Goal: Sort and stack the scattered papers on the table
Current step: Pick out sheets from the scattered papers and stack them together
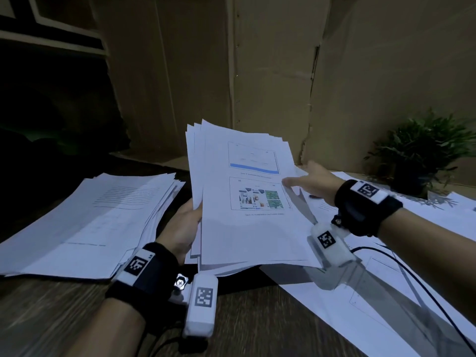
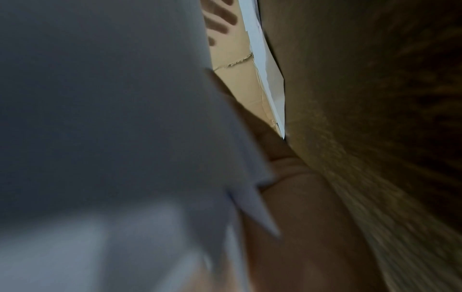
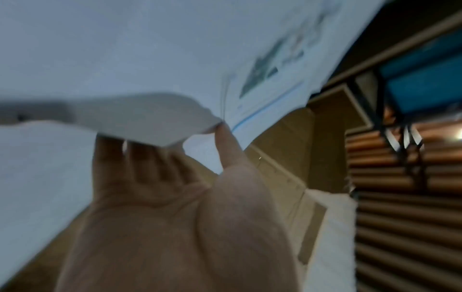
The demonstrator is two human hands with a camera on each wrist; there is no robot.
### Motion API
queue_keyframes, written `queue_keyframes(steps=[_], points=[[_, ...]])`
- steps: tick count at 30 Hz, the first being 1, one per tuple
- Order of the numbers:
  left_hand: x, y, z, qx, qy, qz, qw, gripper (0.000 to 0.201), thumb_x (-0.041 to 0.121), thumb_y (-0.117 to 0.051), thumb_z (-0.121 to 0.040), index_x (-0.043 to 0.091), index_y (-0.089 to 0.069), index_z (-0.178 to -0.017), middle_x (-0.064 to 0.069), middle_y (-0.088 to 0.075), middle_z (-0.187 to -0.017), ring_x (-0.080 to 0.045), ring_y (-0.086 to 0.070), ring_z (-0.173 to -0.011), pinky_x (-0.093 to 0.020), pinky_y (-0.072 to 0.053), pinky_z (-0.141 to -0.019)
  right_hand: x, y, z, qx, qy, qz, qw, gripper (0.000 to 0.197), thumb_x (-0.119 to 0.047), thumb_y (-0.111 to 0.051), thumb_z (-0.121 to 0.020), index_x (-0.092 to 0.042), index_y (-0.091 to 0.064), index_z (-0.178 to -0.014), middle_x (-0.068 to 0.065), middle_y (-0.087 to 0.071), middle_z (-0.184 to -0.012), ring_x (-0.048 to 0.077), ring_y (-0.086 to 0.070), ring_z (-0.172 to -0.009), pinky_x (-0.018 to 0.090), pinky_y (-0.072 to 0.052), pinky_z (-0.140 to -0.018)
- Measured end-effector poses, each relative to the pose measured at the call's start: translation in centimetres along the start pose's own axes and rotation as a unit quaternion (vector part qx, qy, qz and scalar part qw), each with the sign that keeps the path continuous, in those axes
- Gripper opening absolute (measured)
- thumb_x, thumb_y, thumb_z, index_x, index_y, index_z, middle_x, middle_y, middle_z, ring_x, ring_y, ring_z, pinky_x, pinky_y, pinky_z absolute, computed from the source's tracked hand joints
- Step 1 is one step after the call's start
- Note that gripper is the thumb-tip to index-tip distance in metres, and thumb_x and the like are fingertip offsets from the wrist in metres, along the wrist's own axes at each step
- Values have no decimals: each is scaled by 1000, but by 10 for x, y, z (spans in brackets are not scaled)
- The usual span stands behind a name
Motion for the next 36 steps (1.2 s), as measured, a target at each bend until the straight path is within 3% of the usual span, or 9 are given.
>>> queue_keyframes(steps=[2,6,8,10,14,20,26,31,36], points=[[0,1,-1,7,10,1,1000,26,33,-51,-101,30,-66,-122,4,-72,-118,-16,-69,-107,-39,-52,-96,-1,-1,8,-83,-39,-61,994,40,-32,-76,-86,0,-60,-105,16,-59,-114,25,-61,-78,28,-54,-59],[2,-1,-1,-46,95,65,992,57,73,-35,-90,34,-69,-114,-1,-73,-113,-17,-72,-100,-36,-51,-98,-13,-4,18,-41,39,-79,995,10,-18,-69,-94,-10,-74,-97,8,-73,-84,14,-63,-59,23,-50,-53],[1,-3,0,-55,74,52,994,29,43,-44,-100,28,-65,-112,-2,-73,-109,-6,-73,-90,-22,-54,-87,-20,-9,16,-18,65,-33,997,8,-21,-69,-94,-15,-74,-94,-1,-68,-69,8,-59,-50,20,-46,-48],[-1,-3,-1,-21,48,50,997,29,7,-52,-99,17,-61,-125,-10,-69,-122,-21,-69,-105,-33,-54,-89,-27,-11,16,-39,57,-63,996,19,-29,-64,-98,-12,-71,-94,0,-68,-74,8,-61,-50,22,-50,-49],[-11,24,-17,135,14,171,976,39,0,-54,-96,3,-51,-135,-18,-65,-125,-35,-65,-109,-39,-60,-72,-16,6,4,5,-36,-165,986,31,-29,-52,-104,-2,-61,-115,13,-68,-106,26,-69,-77,42,-62,-75],[-26,43,-27,208,65,199,955,47,-3,-55,-93,1,-44,-139,-23,-63,-124,-38,-68,-96,-39,-57,-53,2,12,-5,-53,-59,243,967,24,-20,-62,-96,-1,-64,-111,11,-54,-104,23,-54,-80,25,-40,-57],[-29,32,-27,199,109,84,970,67,4,-65,-78,16,-39,-139,-14,-60,-120,-34,-65,-99,-56,-55,-74,-8,-26,-3,-143,20,424,894,69,-25,-66,-93,-12,-33,-152,7,-41,-153,26,-46,-134,35,-42,-102],[-32,32,-27,190,122,72,971,58,-4,-52,-95,16,-30,-145,-11,-54,-127,-28,-59,-92,-40,-52,-69,-25,-58,-16,-183,99,509,835,43,-18,-61,-93,-4,-50,-133,18,-62,-122,32,-61,-100,38,-50,-76],[-39,35,-31,188,93,49,977,59,-12,-45,-92,18,-38,-143,-13,-60,-125,-39,-61,-104,-41,-55,-70,-30,-74,-24,-160,113,578,792,31,-14,-58,-95,-2,-65,-122,15,-69,-120,27,-61,-84,26,-31,-50]])
Point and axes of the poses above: each hand's wrist, its own z-axis away from the middle knuckle, its own y-axis out of the back of the hand, x = y × z, the point moved 1 cm from there along -z, towards the middle knuckle
